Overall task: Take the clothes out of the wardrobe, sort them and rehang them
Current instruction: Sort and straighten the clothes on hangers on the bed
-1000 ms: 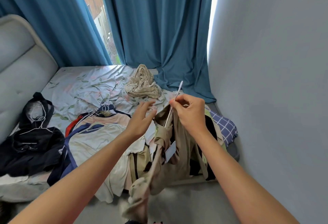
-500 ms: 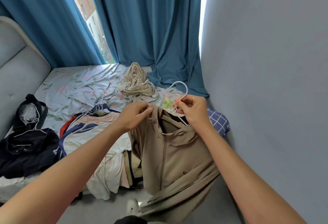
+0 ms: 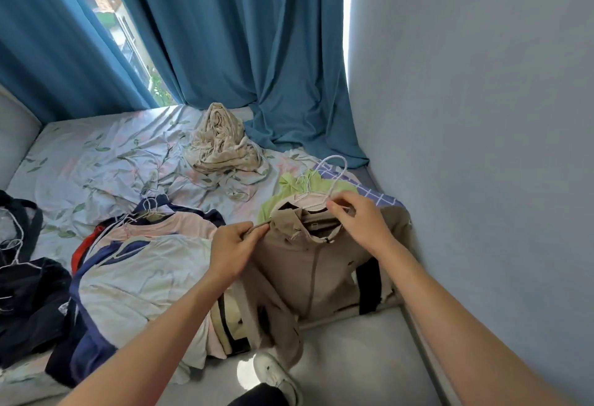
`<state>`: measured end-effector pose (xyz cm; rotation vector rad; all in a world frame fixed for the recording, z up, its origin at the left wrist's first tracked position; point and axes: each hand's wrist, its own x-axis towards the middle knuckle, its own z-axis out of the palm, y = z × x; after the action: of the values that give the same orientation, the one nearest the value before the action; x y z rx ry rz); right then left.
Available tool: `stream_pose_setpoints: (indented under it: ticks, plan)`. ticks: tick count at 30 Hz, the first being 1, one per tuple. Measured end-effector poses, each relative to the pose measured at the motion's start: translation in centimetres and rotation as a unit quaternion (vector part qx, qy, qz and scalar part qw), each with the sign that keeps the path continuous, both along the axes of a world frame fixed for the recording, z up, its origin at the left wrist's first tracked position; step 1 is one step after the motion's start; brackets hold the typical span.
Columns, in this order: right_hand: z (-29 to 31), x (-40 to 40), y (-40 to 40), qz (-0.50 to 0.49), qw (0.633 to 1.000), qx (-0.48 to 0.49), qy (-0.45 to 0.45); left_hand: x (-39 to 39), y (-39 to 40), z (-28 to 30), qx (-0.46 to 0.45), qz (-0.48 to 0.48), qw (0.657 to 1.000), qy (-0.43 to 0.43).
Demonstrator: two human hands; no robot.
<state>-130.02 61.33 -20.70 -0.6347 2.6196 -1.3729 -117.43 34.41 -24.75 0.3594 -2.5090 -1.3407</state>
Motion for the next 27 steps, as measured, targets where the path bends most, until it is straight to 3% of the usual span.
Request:
stream_pose_setpoints:
  ticks: [3,10,16,24,27]
  plan:
    - [-3.8,-3.8,0.9,0.003,0.983,0.182,0.032,-3.2,-1.1,-2.0,0.009,-0.004,1.0,-0.011]
    - [-8.3,-13.3,-1.6,0.005,0.982,0.181,-0.045,-13.0,-3.5,-7.7,0.025,0.034,0.994,-0.104]
    - [-17.8,-23.0,-4.7,-0.013,0.979,0.176,-0.103,-21.2,-5.3,-15.7,-0.002,0.065,0.983,-0.171]
    - [-34.3,-36.2,-9.1,0.002,0.976,0.208,-0.069,-31.4,-8.9,-31.0,-0.109,0.02,0.972,-0.208]
    - [-39.4,-37.6,-10.5,-0.008,0.95,0.309,-0.041,-32.7,-9.0,-35.3,-0.126,0.02,0.956,-0.263]
